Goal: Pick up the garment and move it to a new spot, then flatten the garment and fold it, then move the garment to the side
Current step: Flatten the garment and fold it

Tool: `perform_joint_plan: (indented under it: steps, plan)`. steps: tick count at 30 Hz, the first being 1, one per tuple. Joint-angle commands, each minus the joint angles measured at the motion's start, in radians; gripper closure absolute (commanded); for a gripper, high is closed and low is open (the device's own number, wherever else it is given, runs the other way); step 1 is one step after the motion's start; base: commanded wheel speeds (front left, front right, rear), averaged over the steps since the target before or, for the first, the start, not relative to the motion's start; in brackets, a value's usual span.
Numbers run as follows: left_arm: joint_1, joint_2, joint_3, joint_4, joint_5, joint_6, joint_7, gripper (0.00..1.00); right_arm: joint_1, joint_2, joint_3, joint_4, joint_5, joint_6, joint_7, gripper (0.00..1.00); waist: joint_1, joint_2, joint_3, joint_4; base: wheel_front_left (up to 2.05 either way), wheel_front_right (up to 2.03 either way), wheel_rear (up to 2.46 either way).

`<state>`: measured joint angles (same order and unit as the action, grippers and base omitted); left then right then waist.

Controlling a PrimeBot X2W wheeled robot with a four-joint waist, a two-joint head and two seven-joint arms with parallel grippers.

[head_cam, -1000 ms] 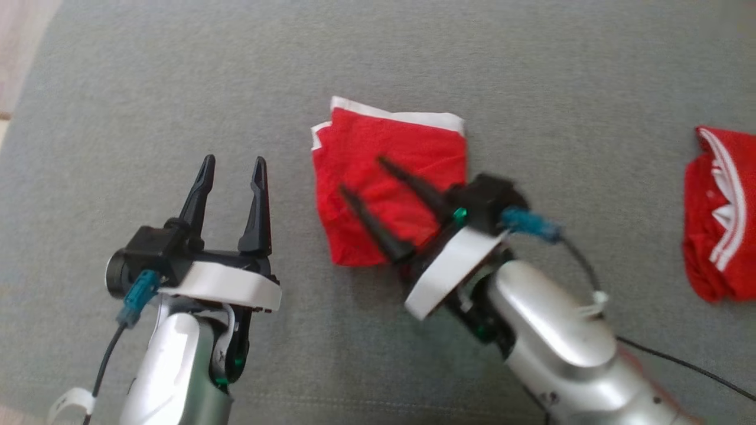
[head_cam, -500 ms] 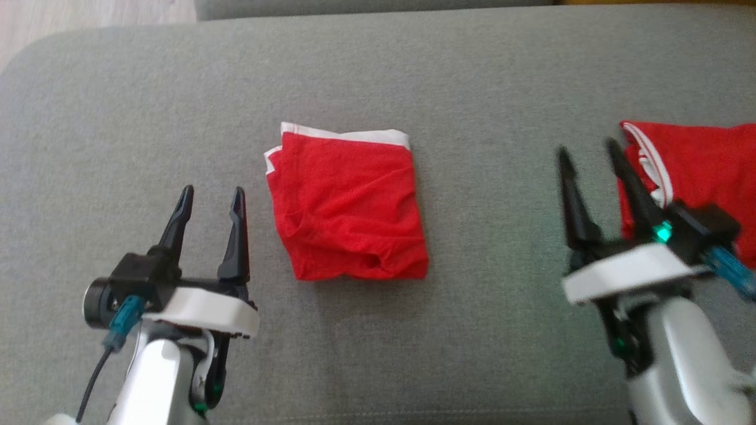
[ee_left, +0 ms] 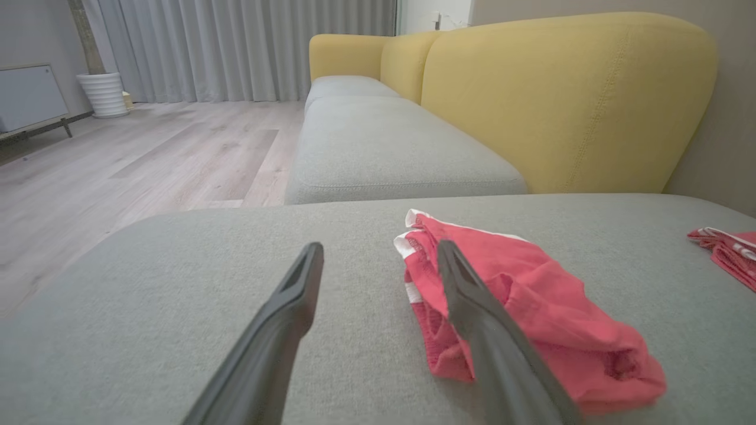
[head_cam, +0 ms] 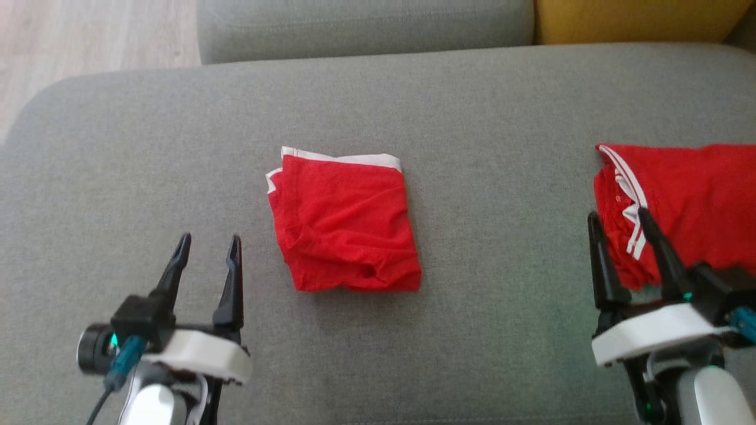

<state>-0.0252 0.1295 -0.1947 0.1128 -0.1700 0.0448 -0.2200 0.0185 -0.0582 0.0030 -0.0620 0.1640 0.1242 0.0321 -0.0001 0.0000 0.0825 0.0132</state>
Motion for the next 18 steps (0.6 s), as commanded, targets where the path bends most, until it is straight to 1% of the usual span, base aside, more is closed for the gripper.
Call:
perform_joint_plan:
  steps: [1,11,18]
  plan:
    - [-0.014,0.023,0.035,-0.047,-0.005,0.010,0.003,0.00,-0.012,0.000,0.022,-0.048,-0.012,0.007,0.007,0.00,0.0001,0.0000,-0.010,0.004,0.00,0.00,0.00]
    - [0.066,0.031,0.038,-0.086,-0.015,0.033,0.027,0.00,0.065,0.002,0.028,-0.093,-0.019,0.007,0.043,0.00,0.0001,0.0000,-0.060,0.007,0.00,0.00,0.00]
    - [0.083,0.033,0.038,-0.108,-0.023,0.044,0.039,0.00,0.083,0.003,0.031,-0.109,-0.020,0.007,0.058,0.00,0.0001,0.0000,-0.069,0.008,0.00,0.00,0.00]
